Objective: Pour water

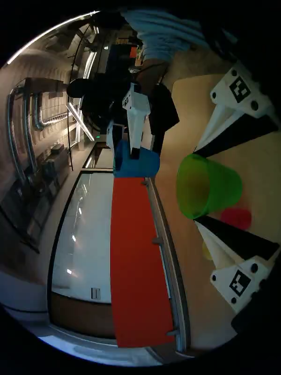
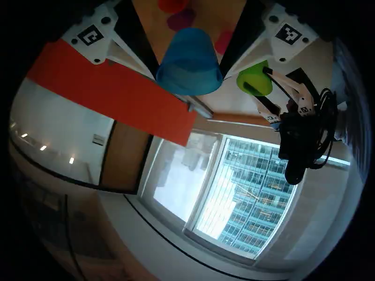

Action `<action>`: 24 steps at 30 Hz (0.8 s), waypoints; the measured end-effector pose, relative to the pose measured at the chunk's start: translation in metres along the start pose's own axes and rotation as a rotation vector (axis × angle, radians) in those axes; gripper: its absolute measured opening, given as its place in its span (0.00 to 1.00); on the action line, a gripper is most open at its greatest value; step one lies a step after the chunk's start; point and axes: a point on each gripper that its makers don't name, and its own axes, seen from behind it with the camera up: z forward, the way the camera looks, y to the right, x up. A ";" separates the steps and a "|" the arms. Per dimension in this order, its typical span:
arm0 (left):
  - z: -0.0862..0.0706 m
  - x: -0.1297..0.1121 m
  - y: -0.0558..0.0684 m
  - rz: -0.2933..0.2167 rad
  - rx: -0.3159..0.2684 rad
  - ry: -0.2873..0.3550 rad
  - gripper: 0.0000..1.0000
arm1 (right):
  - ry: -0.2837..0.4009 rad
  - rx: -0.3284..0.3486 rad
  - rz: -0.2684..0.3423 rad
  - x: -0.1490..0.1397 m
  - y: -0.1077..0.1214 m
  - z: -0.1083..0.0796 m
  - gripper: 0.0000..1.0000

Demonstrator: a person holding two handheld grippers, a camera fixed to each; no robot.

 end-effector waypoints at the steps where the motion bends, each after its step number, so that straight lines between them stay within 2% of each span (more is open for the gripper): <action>1: 0.000 0.000 0.002 0.000 -0.003 0.002 0.88 | 0.003 -0.001 -0.007 0.002 0.001 0.001 0.92; 11: 0.005 0.001 0.015 0.007 -0.030 0.004 0.88 | 0.014 -0.005 -0.080 0.018 0.008 0.006 0.92; 24: 0.012 0.004 0.026 0.018 -0.049 0.008 0.88 | 0.013 -0.001 -0.214 0.033 0.011 0.017 0.92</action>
